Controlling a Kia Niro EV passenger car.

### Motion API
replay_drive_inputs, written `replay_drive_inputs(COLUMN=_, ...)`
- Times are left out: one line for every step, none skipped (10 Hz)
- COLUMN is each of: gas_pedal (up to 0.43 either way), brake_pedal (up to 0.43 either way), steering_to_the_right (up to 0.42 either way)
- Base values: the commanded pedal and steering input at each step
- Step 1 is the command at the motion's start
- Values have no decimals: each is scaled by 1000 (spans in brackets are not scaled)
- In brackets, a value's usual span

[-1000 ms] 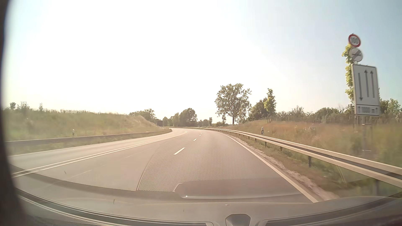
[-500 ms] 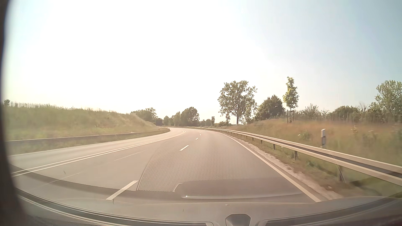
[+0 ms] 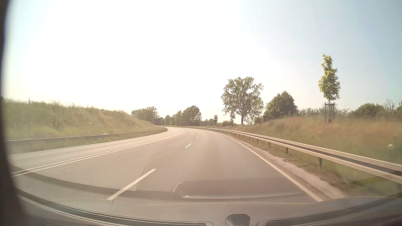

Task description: Follow the waypoints while adhering to traffic rules and regulations

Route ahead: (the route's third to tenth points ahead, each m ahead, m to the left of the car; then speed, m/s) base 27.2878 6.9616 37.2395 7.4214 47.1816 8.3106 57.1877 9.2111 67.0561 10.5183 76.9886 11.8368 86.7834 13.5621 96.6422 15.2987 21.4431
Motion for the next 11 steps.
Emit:
replay_drive_inputs(gas_pedal=441, brake_pedal=6, steering_to_the_right=-4)
replay_drive_inputs(gas_pedal=441, brake_pedal=6, steering_to_the_right=-4)
replay_drive_inputs(gas_pedal=441, brake_pedal=6, steering_to_the_right=-4)
replay_drive_inputs(gas_pedal=441, brake_pedal=6, steering_to_the_right=-4)
replay_drive_inputs(gas_pedal=441, brake_pedal=6, steering_to_the_right=-4)
replay_drive_inputs(gas_pedal=441, brake_pedal=6, steering_to_the_right=-4)
replay_drive_inputs(gas_pedal=441, brake_pedal=6, steering_to_the_right=-4)
replay_drive_inputs(gas_pedal=441, brake_pedal=6, steering_to_the_right=-4)
replay_drive_inputs(gas_pedal=441, brake_pedal=6, steering_to_the_right=-4)
replay_drive_inputs(gas_pedal=441, brake_pedal=6, steering_to_the_right=-7)
replay_drive_inputs(gas_pedal=441, brake_pedal=6, steering_to_the_right=-9)
